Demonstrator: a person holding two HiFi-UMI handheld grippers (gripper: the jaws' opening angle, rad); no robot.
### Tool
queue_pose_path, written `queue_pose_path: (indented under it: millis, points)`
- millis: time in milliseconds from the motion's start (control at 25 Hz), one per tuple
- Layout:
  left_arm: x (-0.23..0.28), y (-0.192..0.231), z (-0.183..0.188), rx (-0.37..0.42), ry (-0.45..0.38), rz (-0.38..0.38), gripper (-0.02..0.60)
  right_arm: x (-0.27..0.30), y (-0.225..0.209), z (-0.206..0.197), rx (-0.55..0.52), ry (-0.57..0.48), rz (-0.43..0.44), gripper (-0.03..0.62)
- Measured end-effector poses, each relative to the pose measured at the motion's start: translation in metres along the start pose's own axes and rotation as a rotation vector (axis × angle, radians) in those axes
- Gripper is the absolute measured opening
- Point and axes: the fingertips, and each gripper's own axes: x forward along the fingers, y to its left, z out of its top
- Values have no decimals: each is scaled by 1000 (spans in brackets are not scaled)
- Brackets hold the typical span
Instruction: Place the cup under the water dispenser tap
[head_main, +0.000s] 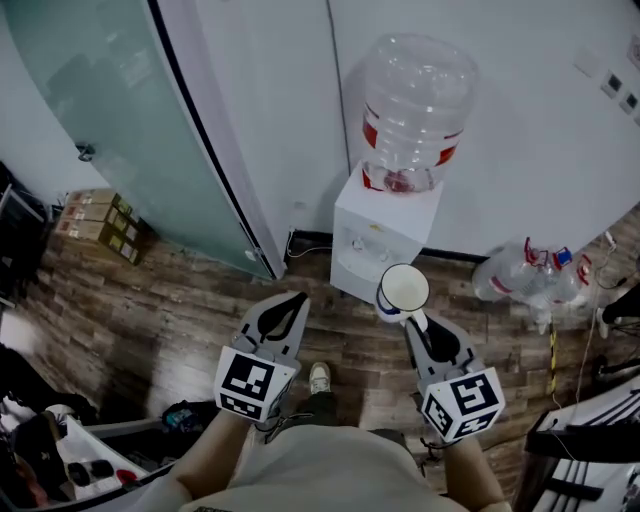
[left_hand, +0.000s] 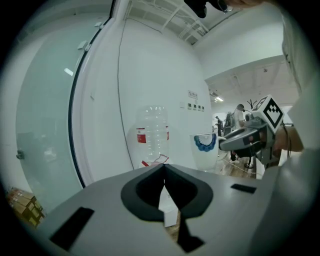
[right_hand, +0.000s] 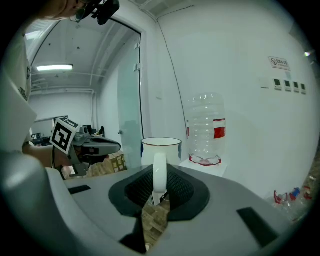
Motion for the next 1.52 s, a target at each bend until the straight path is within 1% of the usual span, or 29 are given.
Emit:
queue_pose_path:
  millis: [120, 280, 440, 720, 880, 960, 1040, 1360, 1520]
  points:
    - [11, 24, -4, 1, -2, -7, 6, 27, 0, 4, 7, -2, -11, 66]
    - [24, 46, -3, 3, -51, -5, 6, 58, -2, 3, 25, -8, -27, 66]
    - [45, 64, -11, 8, -50, -10, 6, 88, -10, 3, 42, -6, -44, 66]
    - [81, 78, -38, -53, -38, -29, 6, 130, -29, -18, 60, 10, -60, 66]
    - [105, 83, -58, -52, -30, -25, 6, 162, -43, -43, 101, 3, -54, 66]
    - [118, 85, -70, -96, -30, -25, 6, 179, -51, -57, 118, -8, -53, 66]
    - [129, 88, -82, -131, -29, -22, 6, 196, -57, -71, 112, -24, -48, 66]
    - [176, 99, -152, -151, -7, 55, 6, 249, -70, -135, 68, -92, 2, 66]
    - [196, 94, -184, -158, -10, 70, 6, 265, -73, -174, 42, -98, 20, 66]
